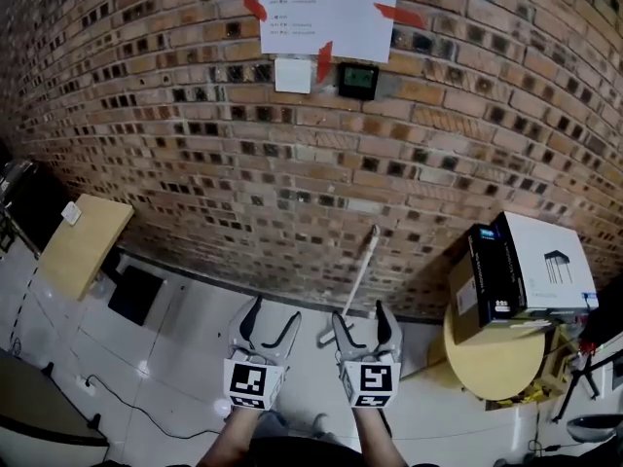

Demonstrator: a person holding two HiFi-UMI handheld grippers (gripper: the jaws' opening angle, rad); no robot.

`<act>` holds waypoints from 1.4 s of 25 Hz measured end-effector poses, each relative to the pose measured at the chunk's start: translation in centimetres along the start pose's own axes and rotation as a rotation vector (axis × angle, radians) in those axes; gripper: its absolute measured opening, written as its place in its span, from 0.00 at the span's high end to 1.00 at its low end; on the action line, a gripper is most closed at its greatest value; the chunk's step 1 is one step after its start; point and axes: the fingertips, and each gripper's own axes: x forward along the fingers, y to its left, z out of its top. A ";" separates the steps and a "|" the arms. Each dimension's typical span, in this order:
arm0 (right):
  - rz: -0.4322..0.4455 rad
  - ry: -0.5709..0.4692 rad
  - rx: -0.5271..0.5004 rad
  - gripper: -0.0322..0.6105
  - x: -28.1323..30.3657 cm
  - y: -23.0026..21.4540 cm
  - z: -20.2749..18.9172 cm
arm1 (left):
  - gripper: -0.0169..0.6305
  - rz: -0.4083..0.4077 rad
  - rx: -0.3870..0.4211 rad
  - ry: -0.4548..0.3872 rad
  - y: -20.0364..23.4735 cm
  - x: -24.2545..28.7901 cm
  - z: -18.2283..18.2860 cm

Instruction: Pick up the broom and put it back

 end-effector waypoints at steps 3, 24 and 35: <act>0.012 -0.054 0.034 0.40 -0.3 1.0 1.3 | 0.50 -0.007 -0.030 -0.022 0.2 -0.9 0.9; 0.006 -0.124 0.026 0.42 1.4 6.9 5.2 | 0.50 -0.004 -0.054 -0.085 8.1 -4.6 2.5; 0.035 -0.110 0.027 0.45 2.3 7.8 5.0 | 0.57 -0.012 -0.065 -0.109 8.5 -4.1 2.5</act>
